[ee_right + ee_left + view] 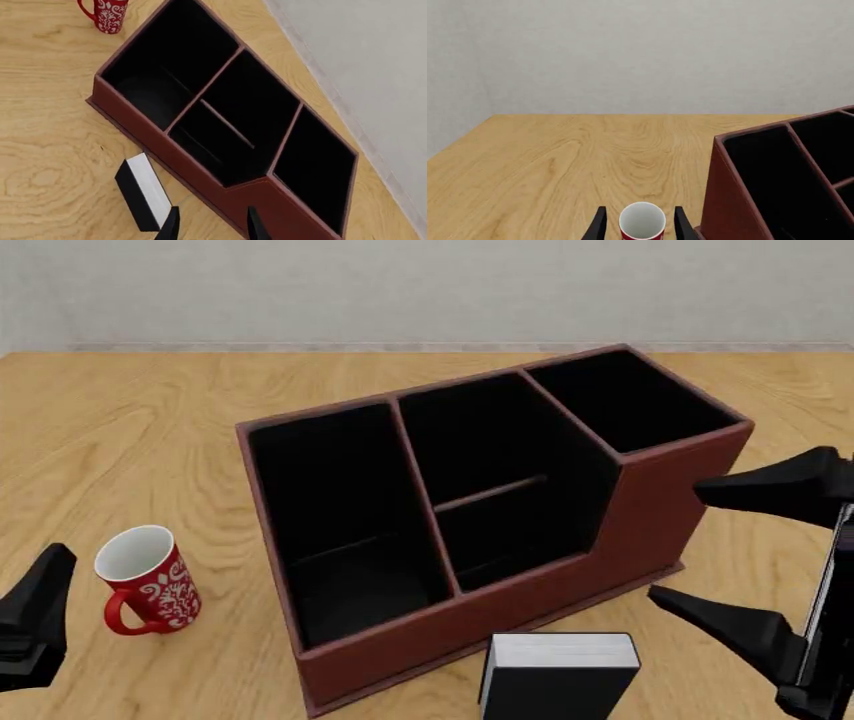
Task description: Pick up the book and place it in the right compartment of the caddy.
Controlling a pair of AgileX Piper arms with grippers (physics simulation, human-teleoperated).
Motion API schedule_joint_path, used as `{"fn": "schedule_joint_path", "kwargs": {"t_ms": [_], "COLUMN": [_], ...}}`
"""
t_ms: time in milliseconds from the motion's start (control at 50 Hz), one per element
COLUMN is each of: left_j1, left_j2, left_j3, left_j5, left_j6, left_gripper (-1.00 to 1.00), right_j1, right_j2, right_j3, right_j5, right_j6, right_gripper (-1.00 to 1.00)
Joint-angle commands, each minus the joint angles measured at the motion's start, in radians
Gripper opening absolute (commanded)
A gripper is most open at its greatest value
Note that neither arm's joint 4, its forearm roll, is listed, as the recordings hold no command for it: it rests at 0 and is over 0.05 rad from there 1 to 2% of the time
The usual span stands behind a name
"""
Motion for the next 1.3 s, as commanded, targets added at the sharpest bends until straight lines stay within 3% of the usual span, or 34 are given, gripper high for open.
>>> {"fn": "schedule_joint_path", "kwargs": {"t_ms": [20,740,1300], "left_j1": [0.000,0.000,0.000], "left_j2": [0.000,0.000,0.000], "left_j3": [0.000,0.000,0.000], "left_j5": [0.000,0.000,0.000], "left_j6": [0.000,0.000,0.000], "left_gripper": [1.00,1.00,1.00], "right_j1": [0.042,0.137,0.215], "right_j2": [0.047,0.152,0.260], "right_j3": [-0.022,0.002,0.040], "right_j5": [0.036,0.024,-0.050], "right_j6": [-0.006,0.040,0.104], "right_gripper": [1.00,1.00,1.00]}}
